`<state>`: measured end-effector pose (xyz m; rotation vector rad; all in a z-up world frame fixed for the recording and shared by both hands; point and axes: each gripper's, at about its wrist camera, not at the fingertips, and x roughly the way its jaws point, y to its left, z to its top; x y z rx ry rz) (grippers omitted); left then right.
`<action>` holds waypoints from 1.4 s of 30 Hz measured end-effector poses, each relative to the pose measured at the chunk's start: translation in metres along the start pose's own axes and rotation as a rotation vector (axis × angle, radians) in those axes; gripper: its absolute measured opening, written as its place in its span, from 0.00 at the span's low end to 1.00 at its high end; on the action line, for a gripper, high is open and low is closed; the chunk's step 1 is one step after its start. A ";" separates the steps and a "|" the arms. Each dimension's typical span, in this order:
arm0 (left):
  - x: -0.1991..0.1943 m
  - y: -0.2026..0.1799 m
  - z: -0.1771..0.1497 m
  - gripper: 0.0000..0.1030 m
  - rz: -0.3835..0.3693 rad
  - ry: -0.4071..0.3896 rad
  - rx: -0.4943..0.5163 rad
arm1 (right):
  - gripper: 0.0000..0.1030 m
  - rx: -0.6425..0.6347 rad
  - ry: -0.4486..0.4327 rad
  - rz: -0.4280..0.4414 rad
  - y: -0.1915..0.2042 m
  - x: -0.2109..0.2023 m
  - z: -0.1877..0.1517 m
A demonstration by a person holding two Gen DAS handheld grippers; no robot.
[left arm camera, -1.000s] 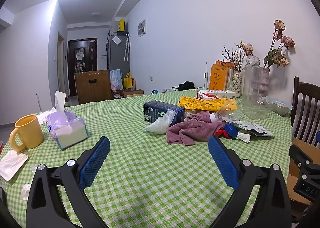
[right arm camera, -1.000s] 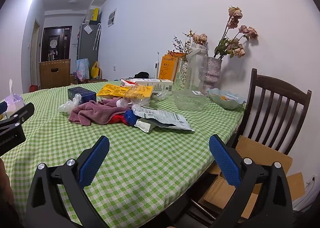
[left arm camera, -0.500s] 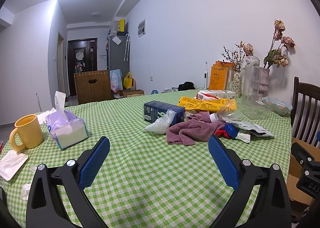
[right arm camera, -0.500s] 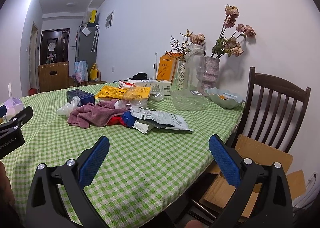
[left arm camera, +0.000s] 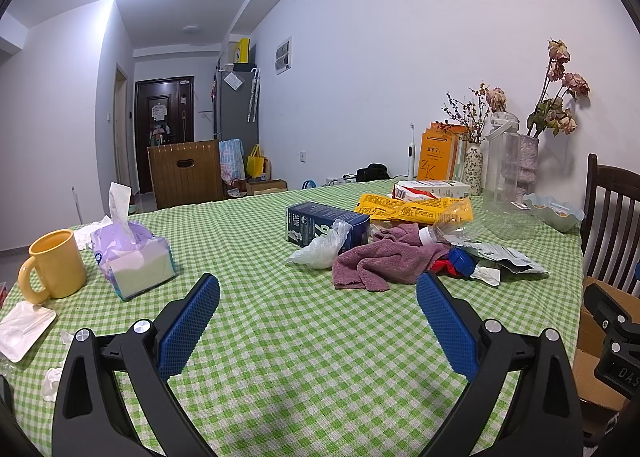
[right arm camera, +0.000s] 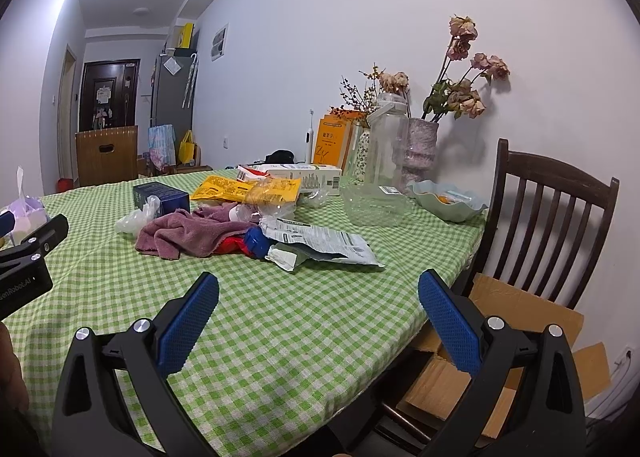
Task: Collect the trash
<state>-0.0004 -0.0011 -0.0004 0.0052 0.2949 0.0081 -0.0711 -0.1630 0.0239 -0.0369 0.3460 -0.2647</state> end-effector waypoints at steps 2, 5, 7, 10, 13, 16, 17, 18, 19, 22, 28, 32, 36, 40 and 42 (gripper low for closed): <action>0.000 0.000 0.000 0.93 0.000 0.000 0.000 | 0.94 -0.002 -0.002 -0.002 0.000 0.000 0.000; 0.000 0.000 0.000 0.93 0.000 0.000 0.000 | 0.94 0.000 0.000 -0.001 0.000 0.000 0.001; 0.000 0.000 0.000 0.93 0.000 0.000 0.000 | 0.94 0.000 0.000 0.000 0.000 -0.001 0.001; 0.000 0.000 0.000 0.93 0.000 0.000 0.000 | 0.94 0.001 -0.003 0.001 0.000 0.000 0.001; 0.000 0.000 0.000 0.93 0.000 0.000 0.000 | 0.94 0.001 -0.003 0.001 0.000 0.000 0.001; 0.000 0.000 0.000 0.93 0.000 -0.001 -0.001 | 0.94 0.001 -0.002 0.000 -0.001 0.000 0.001; 0.000 0.000 0.000 0.93 -0.001 0.000 -0.001 | 0.94 0.001 -0.002 0.000 -0.001 0.000 0.000; 0.000 0.000 0.000 0.93 -0.001 0.000 0.000 | 0.94 0.000 -0.001 -0.001 -0.001 0.000 0.000; 0.000 0.000 0.000 0.93 0.000 0.000 0.000 | 0.94 0.001 -0.001 0.000 -0.001 -0.001 0.000; 0.000 0.000 0.000 0.93 0.000 0.000 -0.001 | 0.94 0.000 -0.001 -0.001 -0.001 0.000 0.000; -0.001 -0.001 0.000 0.93 -0.001 0.000 -0.001 | 0.94 -0.012 0.008 0.006 0.000 0.001 -0.001; 0.000 -0.001 0.000 0.93 -0.002 0.003 -0.007 | 0.94 0.021 0.042 0.064 -0.002 0.005 0.000; 0.000 -0.002 0.001 0.93 0.004 0.006 -0.016 | 0.94 0.013 0.062 0.095 -0.002 0.009 0.004; 0.000 -0.002 0.001 0.93 -0.008 0.003 -0.017 | 0.94 -0.018 0.061 0.096 0.003 0.016 0.006; 0.002 0.000 0.002 0.93 -0.015 0.011 -0.023 | 0.94 -0.022 0.072 0.109 0.004 0.021 0.007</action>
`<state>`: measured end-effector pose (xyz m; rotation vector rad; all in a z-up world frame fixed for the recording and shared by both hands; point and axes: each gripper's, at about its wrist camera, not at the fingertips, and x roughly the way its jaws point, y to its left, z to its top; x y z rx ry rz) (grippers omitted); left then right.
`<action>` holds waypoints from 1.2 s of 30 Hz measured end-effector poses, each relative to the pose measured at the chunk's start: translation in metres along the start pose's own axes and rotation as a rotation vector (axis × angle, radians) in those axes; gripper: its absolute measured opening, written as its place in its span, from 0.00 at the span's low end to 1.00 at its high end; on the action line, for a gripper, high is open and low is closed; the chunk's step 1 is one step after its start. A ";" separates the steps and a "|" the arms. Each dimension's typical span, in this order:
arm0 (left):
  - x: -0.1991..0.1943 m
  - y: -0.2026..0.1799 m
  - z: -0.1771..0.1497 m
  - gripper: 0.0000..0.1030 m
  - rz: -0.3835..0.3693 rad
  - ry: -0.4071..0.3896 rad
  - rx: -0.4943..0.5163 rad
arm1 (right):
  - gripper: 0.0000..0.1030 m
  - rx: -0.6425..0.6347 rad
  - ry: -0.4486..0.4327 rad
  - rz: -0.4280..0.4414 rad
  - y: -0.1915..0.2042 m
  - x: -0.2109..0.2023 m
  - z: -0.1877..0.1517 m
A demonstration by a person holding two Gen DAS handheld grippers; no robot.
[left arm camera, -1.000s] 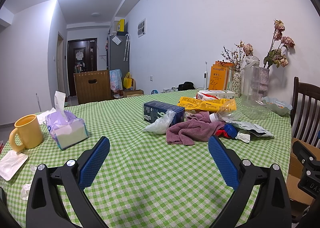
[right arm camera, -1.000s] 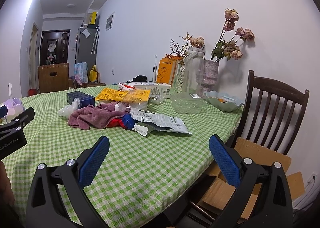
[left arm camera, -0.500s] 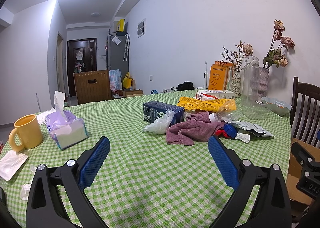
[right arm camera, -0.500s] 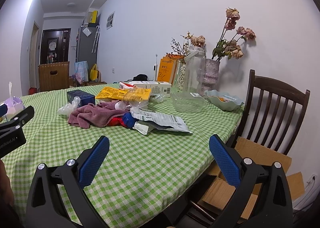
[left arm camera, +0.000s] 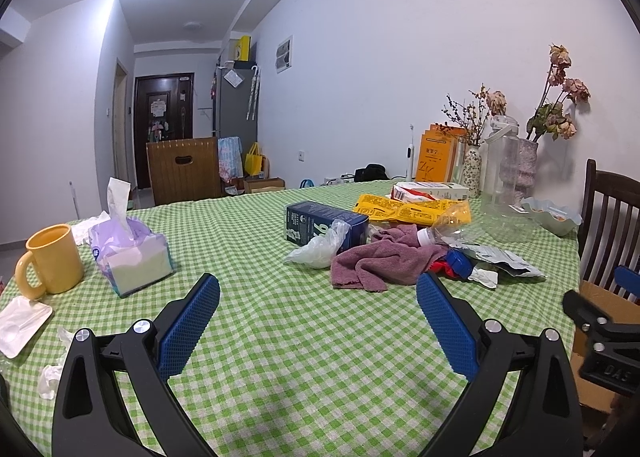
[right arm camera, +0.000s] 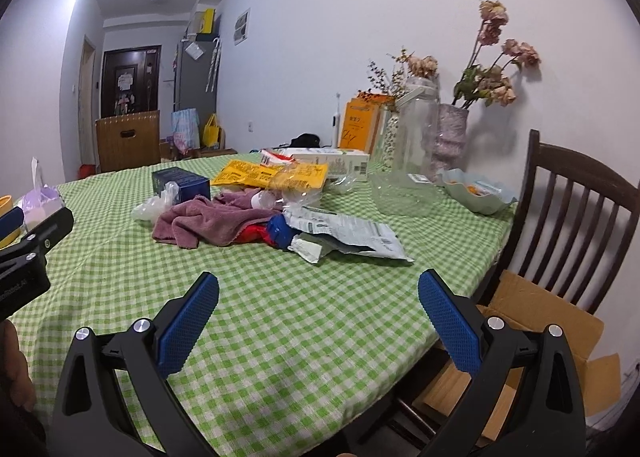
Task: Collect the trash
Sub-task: 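Grasp the clear plastic bag with left tool while right tool grasps blue box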
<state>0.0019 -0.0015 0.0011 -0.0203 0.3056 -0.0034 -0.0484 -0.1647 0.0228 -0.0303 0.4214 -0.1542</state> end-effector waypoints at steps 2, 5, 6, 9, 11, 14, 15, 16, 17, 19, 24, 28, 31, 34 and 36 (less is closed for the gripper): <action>0.003 0.001 0.002 0.93 -0.010 0.017 -0.008 | 0.94 -0.006 0.007 0.005 0.001 0.005 0.003; 0.009 0.006 0.006 0.93 -0.024 0.053 -0.034 | 0.94 -0.009 0.007 0.015 0.001 0.014 0.010; 0.013 0.008 0.008 0.93 -0.024 0.071 -0.043 | 0.94 -0.003 0.007 0.027 0.001 0.017 0.013; 0.026 0.016 0.012 0.93 -0.040 0.139 -0.077 | 0.94 0.024 0.002 0.076 -0.003 0.027 0.022; 0.037 0.026 0.017 0.93 -0.043 0.180 -0.115 | 0.94 0.057 -0.012 0.116 -0.007 0.034 0.026; 0.057 0.040 0.026 0.93 -0.032 0.219 -0.156 | 0.94 0.063 0.031 0.169 -0.007 0.049 0.034; 0.062 0.043 0.028 0.93 -0.034 0.228 -0.162 | 0.94 0.049 0.045 0.181 -0.006 0.054 0.038; 0.070 0.046 0.032 0.93 -0.039 0.239 -0.166 | 0.94 0.034 0.050 0.178 -0.004 0.058 0.041; 0.079 0.047 0.035 0.93 -0.045 0.251 -0.164 | 0.94 0.009 0.056 0.182 -0.001 0.062 0.044; 0.097 0.047 0.041 0.89 -0.048 0.274 -0.149 | 0.94 -0.021 0.060 0.204 0.005 0.069 0.048; 0.145 0.038 0.052 0.84 -0.057 0.333 -0.099 | 0.94 -0.075 0.087 0.249 0.020 0.093 0.061; 0.194 0.036 0.055 0.83 -0.058 0.397 -0.084 | 0.94 -0.081 0.102 0.287 0.024 0.121 0.079; 0.225 0.032 0.052 0.83 -0.101 0.463 -0.084 | 0.94 -0.077 0.112 0.309 0.026 0.141 0.091; 0.247 0.021 0.047 0.83 -0.119 0.511 -0.056 | 0.93 -0.073 0.129 0.332 0.032 0.161 0.103; 0.257 0.018 0.041 0.80 -0.100 0.538 -0.039 | 0.93 -0.077 0.137 0.352 0.037 0.173 0.110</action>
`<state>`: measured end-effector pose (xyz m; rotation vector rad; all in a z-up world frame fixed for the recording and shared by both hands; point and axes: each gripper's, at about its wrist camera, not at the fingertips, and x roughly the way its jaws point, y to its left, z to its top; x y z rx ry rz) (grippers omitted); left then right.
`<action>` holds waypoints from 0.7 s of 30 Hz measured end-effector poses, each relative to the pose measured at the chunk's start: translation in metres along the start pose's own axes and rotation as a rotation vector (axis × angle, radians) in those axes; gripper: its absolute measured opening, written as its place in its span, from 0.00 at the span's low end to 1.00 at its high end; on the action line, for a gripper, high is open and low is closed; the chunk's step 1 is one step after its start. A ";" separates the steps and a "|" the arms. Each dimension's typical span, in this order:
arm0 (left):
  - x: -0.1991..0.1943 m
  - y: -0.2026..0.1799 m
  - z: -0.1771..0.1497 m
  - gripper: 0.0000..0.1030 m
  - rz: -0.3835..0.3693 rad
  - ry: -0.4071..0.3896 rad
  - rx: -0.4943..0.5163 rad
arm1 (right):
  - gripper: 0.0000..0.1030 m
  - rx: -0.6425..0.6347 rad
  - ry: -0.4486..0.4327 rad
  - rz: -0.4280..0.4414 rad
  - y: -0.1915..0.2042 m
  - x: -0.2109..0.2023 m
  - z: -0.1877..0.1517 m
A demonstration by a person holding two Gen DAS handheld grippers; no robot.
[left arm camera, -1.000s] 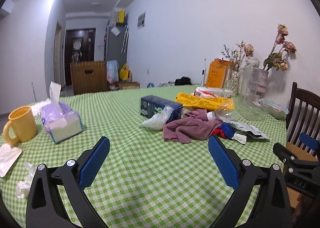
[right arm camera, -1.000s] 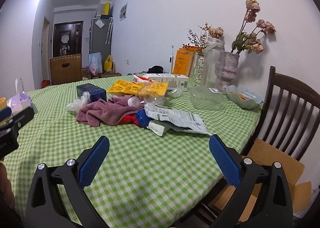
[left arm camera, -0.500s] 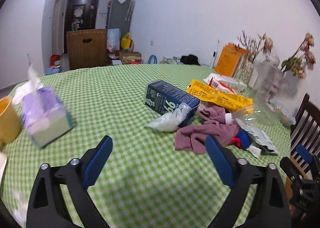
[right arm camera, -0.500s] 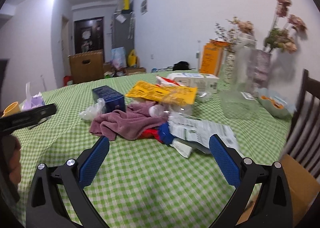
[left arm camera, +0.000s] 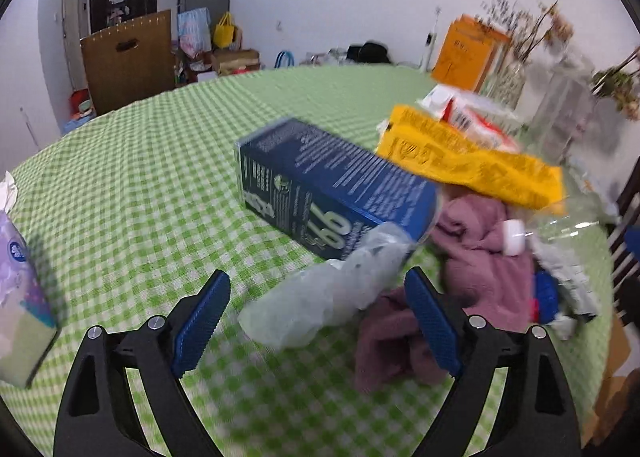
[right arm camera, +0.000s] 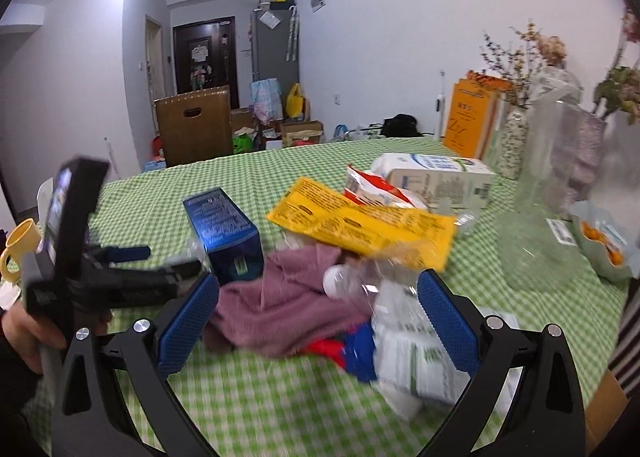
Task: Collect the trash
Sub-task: 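Grasp the clear plastic bag with left tool while right tool grasps blue box, then carry the plastic bag and blue box with both tools over the cardboard box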
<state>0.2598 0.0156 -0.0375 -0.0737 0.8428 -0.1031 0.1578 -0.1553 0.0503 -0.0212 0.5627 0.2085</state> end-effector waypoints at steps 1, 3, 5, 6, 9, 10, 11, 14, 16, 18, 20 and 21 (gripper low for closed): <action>0.006 0.001 -0.001 0.62 -0.014 0.023 -0.005 | 0.93 -0.009 0.005 0.011 0.002 0.007 0.005; 0.012 0.008 -0.003 0.38 -0.042 0.047 -0.052 | 0.93 -0.029 0.017 0.036 0.008 0.021 0.013; 0.009 0.021 -0.004 0.28 -0.072 0.046 -0.122 | 0.93 -0.043 0.033 0.066 0.014 0.034 0.018; 0.005 0.028 -0.004 0.27 -0.074 0.040 -0.151 | 0.93 -0.053 0.047 0.089 0.019 0.044 0.022; -0.006 0.042 -0.001 0.26 -0.051 0.017 -0.200 | 0.93 -0.070 0.077 0.139 0.031 0.065 0.027; -0.010 0.048 0.000 0.26 -0.050 0.013 -0.215 | 0.93 -0.076 0.090 0.165 0.037 0.074 0.029; -0.013 0.051 0.001 0.26 -0.045 0.014 -0.221 | 0.93 -0.081 0.099 0.181 0.041 0.079 0.030; -0.022 0.058 0.007 0.26 -0.004 0.010 -0.215 | 0.93 -0.104 0.138 0.229 0.054 0.100 0.032; -0.025 0.060 0.011 0.26 0.028 0.006 -0.204 | 0.93 -0.117 0.160 0.243 0.060 0.114 0.033; -0.028 0.062 0.013 0.26 0.047 -0.002 -0.197 | 0.93 -0.121 0.190 0.239 0.063 0.127 0.033; -0.030 0.063 0.015 0.26 0.065 -0.007 -0.186 | 0.93 -0.113 0.239 0.251 0.064 0.143 0.031; -0.030 0.062 0.016 0.26 0.072 -0.009 -0.182 | 0.87 -0.105 0.265 0.261 0.064 0.150 0.030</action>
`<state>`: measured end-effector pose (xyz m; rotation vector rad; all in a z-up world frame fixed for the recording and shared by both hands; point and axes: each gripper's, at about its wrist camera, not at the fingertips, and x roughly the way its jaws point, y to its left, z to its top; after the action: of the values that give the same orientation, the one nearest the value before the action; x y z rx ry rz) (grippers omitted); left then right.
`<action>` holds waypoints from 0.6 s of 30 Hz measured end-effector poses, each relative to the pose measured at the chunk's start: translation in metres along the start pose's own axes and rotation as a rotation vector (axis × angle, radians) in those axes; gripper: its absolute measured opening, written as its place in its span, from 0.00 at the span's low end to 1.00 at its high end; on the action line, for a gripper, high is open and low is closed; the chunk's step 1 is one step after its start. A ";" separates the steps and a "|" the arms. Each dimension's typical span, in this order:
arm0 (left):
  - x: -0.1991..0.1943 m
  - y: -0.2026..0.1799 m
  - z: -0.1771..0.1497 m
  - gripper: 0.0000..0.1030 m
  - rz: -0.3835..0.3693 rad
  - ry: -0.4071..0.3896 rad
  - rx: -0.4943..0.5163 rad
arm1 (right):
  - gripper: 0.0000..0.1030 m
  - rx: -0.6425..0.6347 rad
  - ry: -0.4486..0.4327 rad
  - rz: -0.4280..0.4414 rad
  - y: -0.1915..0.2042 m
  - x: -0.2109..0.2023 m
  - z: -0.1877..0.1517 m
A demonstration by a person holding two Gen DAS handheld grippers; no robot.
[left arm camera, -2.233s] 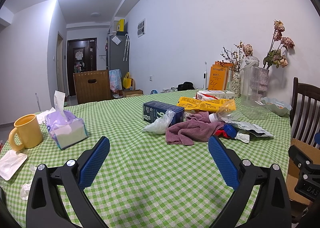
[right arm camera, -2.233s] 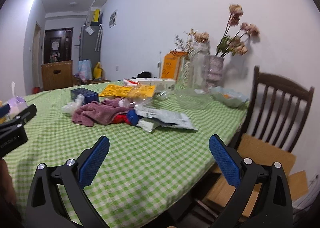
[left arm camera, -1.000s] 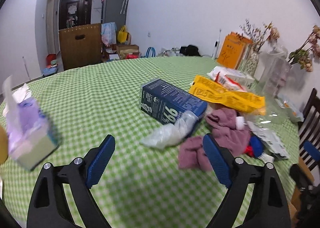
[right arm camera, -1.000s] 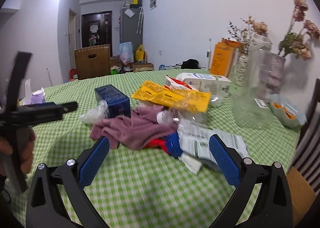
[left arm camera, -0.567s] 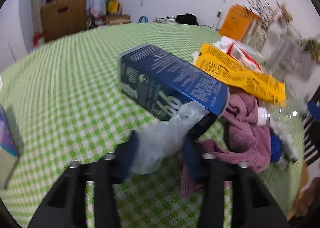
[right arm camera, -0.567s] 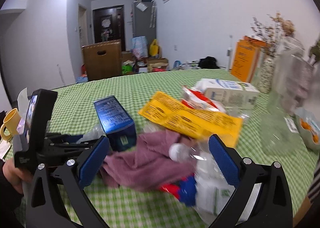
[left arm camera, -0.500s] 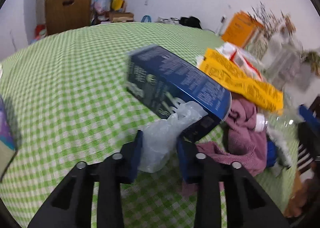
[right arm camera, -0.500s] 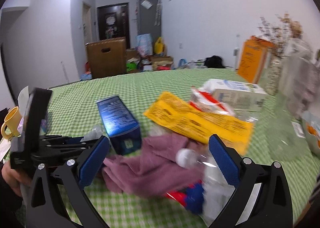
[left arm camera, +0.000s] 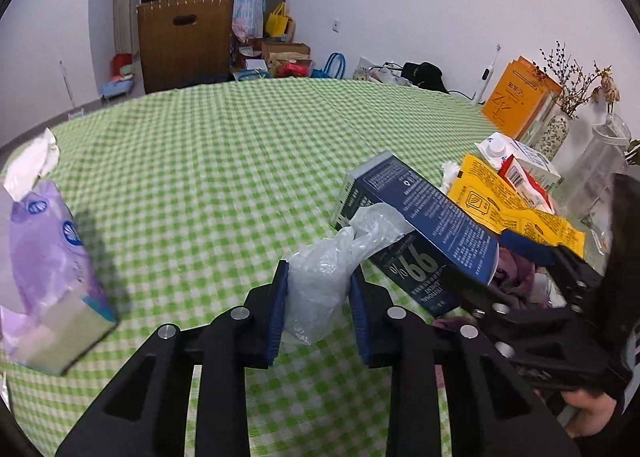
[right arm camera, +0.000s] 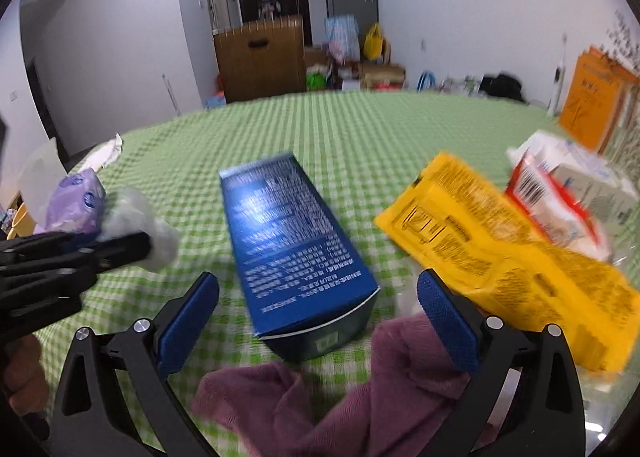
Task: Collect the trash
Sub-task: 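Carry the plastic bag and blue box with both tools over the cardboard box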
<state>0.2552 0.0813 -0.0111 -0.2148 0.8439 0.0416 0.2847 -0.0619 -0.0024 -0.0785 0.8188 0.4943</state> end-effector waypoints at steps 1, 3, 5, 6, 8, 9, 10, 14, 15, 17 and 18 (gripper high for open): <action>-0.001 0.001 0.000 0.26 0.005 0.000 0.000 | 0.72 0.008 0.014 0.023 -0.002 0.005 0.000; -0.004 0.002 0.002 0.26 0.006 -0.002 -0.006 | 0.65 0.031 0.013 0.037 -0.002 0.006 0.001; -0.011 0.000 0.003 0.26 0.004 -0.014 -0.006 | 0.64 0.009 -0.007 0.027 0.003 -0.001 0.003; -0.013 -0.003 0.005 0.26 0.005 -0.023 -0.003 | 0.63 0.003 -0.027 0.036 0.005 -0.008 0.004; -0.023 -0.010 0.008 0.26 0.009 -0.049 0.005 | 0.63 0.012 -0.075 0.038 0.005 -0.026 0.008; -0.026 -0.012 0.009 0.26 0.010 -0.055 0.008 | 0.63 0.011 -0.097 0.033 0.004 -0.034 0.010; -0.031 -0.015 0.011 0.26 0.007 -0.067 0.009 | 0.63 0.015 -0.129 0.028 0.003 -0.046 0.012; -0.050 -0.031 0.015 0.26 -0.005 -0.101 0.020 | 0.63 0.041 -0.228 0.019 -0.007 -0.094 0.015; -0.056 -0.037 0.015 0.26 -0.009 -0.109 0.026 | 0.63 0.046 -0.245 0.014 -0.010 -0.103 0.015; -0.064 -0.049 0.014 0.26 -0.028 -0.118 0.035 | 0.63 0.061 -0.292 0.002 -0.020 -0.132 0.010; -0.067 -0.056 0.014 0.26 -0.036 -0.122 0.041 | 0.63 0.066 -0.308 -0.005 -0.024 -0.142 0.006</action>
<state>0.2277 0.0330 0.0570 -0.1869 0.7190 0.0034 0.2176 -0.1372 0.1010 0.0558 0.5318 0.4608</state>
